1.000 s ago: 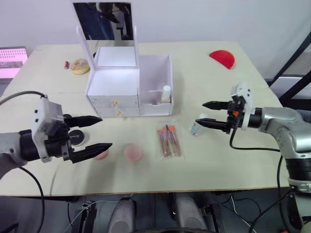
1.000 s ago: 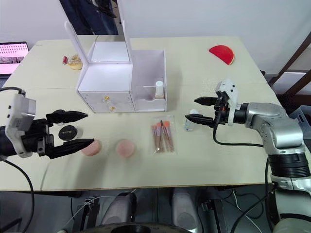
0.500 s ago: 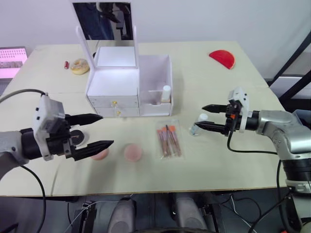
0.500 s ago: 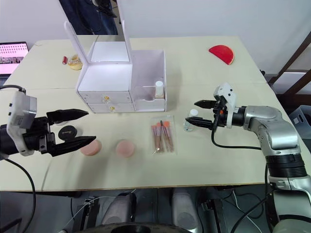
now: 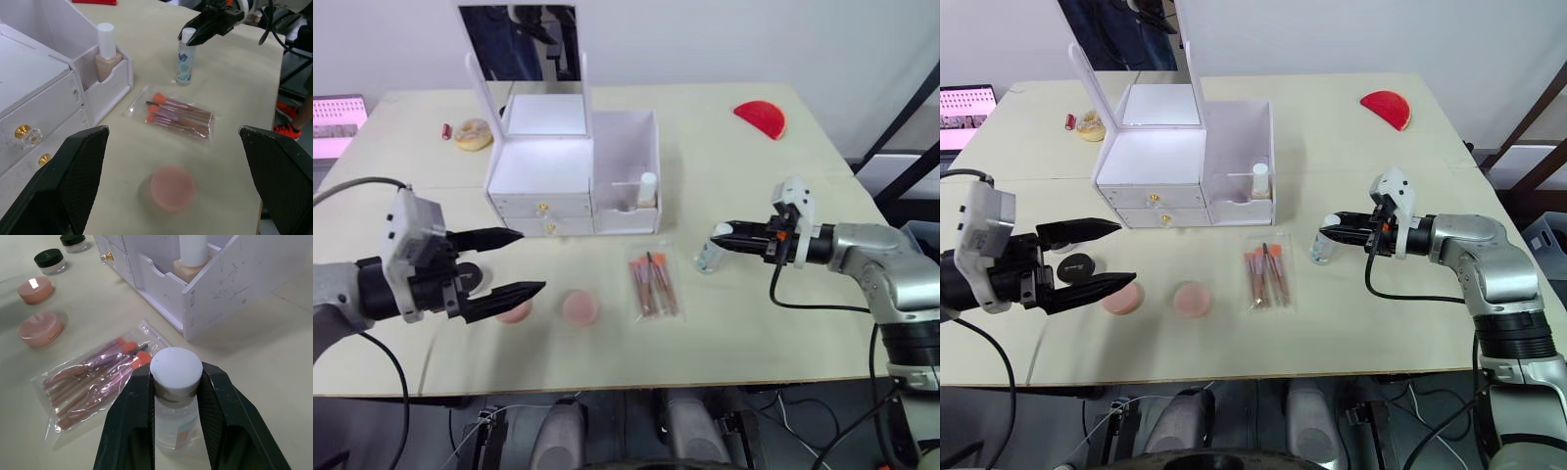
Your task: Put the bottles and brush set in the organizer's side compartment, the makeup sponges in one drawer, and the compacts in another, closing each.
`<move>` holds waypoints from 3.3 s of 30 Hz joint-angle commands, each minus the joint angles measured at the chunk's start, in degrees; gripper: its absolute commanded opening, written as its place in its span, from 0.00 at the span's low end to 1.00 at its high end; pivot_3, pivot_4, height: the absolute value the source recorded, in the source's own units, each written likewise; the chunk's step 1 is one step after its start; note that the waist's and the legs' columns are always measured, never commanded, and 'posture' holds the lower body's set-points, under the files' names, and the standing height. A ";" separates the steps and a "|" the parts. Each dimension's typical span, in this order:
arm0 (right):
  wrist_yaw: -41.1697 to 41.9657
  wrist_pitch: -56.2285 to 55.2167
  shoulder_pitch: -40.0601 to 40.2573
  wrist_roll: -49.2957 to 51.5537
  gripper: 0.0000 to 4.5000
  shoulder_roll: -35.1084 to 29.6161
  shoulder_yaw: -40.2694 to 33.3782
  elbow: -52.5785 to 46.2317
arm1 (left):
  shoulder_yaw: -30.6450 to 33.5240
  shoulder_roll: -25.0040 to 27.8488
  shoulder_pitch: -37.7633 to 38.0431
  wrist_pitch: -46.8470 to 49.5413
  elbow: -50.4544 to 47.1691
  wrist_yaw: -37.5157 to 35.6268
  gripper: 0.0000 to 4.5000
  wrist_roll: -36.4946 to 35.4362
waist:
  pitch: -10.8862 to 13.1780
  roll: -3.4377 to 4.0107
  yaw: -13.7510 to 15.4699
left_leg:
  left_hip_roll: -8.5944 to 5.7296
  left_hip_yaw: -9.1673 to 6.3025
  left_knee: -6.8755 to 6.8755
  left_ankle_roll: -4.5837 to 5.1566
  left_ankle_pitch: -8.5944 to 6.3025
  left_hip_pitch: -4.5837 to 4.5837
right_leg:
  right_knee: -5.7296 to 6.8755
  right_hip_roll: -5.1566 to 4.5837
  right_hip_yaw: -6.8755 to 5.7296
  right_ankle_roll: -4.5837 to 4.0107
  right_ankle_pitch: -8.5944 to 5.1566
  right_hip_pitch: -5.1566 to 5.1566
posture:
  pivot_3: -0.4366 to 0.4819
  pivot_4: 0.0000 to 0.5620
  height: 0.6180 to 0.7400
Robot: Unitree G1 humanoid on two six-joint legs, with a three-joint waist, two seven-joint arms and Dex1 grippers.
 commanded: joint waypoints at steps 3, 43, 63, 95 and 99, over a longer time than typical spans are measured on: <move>0.58 1.22 -1.68 2.12 0.15 -0.48 -2.02 -3.17 | 0.96 0.33 0.44 -0.51 -0.66 0.20 1.00 0.10 | 0.00 0.00 0.00 | 0.00 0.00 0.00 0.00 0.00 0.00 | 0.00 0.00 0.00 0.00 0.00 0.00 | 0.48 0.27 1.00; 0.09 -11.64 -49.23 -18.91 0.15 27.56 16.90 42.51 | 6.35 0.07 1.29 -0.38 -0.72 3.74 1.00 0.79 | 0.09 0.16 -0.61 | 0.00 -0.05 -0.13 -0.01 0.00 -0.09 | -0.01 0.04 -0.01 0.01 0.02 -0.13 | 0.48 0.27 1.00; -1.72 -19.33 -47.92 -26.79 0.15 32.81 16.69 50.39 | 6.47 0.37 1.97 -0.49 -0.87 4.41 1.00 0.11 | 0.08 0.13 -1.68 | 0.01 -0.05 -0.11 -0.01 0.00 -0.03 | 0.05 0.04 -0.01 0.01 0.02 -0.11 | 0.48 0.27 1.00; 8.70 7.97 -21.18 -8.71 0.99 -1.12 -5.89 0.28 | 22.57 1.07 15.88 -14.03 32.06 -9.98 1.00 19.76 | 0.09 0.12 -1.10 | 0.00 -0.07 -0.31 0.07 -0.04 -0.12 | -0.12 0.01 -0.03 0.18 -0.13 -0.15 | 0.48 0.27 1.00; 4.69 5.50 -4.82 -7.19 0.99 -6.07 -19.96 -2.11 | 25.53 1.80 18.64 -22.26 45.60 -12.45 1.00 25.77 | 0.09 0.12 -0.85 | -0.01 0.00 -0.19 0.07 -0.05 -0.08 | -0.11 -0.02 -0.02 0.14 -0.14 -0.14 | 0.48 0.27 1.00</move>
